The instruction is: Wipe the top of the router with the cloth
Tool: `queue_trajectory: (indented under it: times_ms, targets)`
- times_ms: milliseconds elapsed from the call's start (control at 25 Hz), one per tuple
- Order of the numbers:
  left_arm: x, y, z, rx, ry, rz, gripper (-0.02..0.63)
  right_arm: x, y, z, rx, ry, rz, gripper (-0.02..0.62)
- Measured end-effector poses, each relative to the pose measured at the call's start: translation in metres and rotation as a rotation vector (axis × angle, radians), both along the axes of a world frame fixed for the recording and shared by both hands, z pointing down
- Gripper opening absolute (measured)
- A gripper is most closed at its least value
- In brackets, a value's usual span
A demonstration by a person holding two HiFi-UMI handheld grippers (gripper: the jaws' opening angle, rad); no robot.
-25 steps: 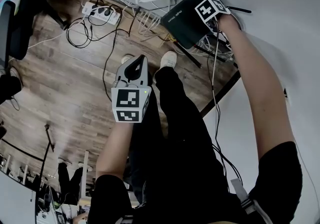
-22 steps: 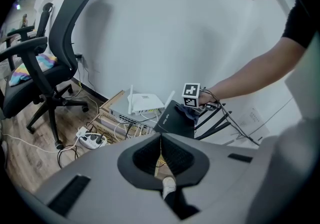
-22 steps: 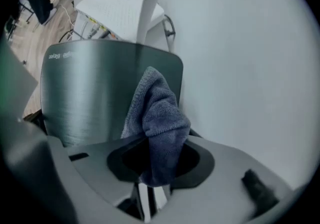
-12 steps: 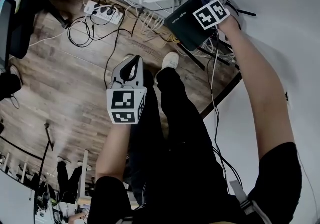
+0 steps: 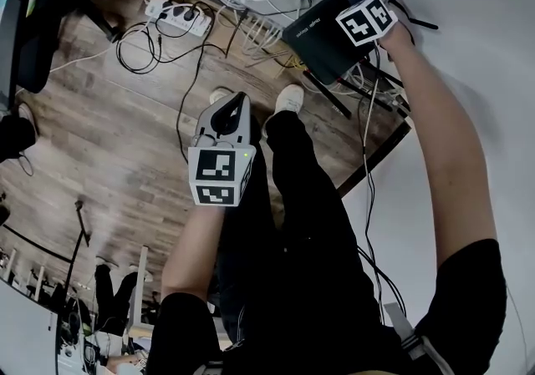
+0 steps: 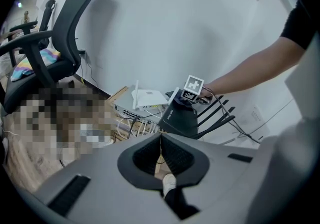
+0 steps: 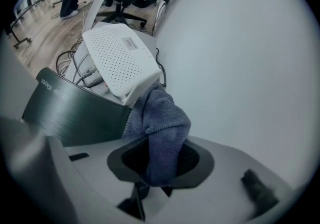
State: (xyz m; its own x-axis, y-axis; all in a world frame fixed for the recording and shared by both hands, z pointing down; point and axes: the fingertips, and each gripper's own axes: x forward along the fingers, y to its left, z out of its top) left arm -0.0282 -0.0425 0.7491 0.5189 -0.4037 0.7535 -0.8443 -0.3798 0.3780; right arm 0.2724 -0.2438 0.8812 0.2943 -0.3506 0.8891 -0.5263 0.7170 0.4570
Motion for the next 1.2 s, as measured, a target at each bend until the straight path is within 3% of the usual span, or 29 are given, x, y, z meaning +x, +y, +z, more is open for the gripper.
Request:
queue_trajectory:
  times_ms: [440,760,880,1200]
  targets:
    - [0.008,-0.001,-0.006,0.019,0.012,0.039,0.014,-0.004,0.035,0.0,-0.058,0.056,-0.014,0.107]
    - [0.002,0.005,-0.003,0.016,0.014,0.042,0.014,-0.042,0.065,-0.003,-0.141,0.092,-0.18,0.104]
    - [0.001,0.005,-0.003,0.017,0.016,0.044,0.015,-0.062,0.08,-0.005,-0.185,0.033,-0.215,0.104]
    - [-0.003,0.005,-0.006,0.019,0.007,0.045,0.014,-0.138,0.137,-0.012,-0.4,-0.234,-0.33,0.105]
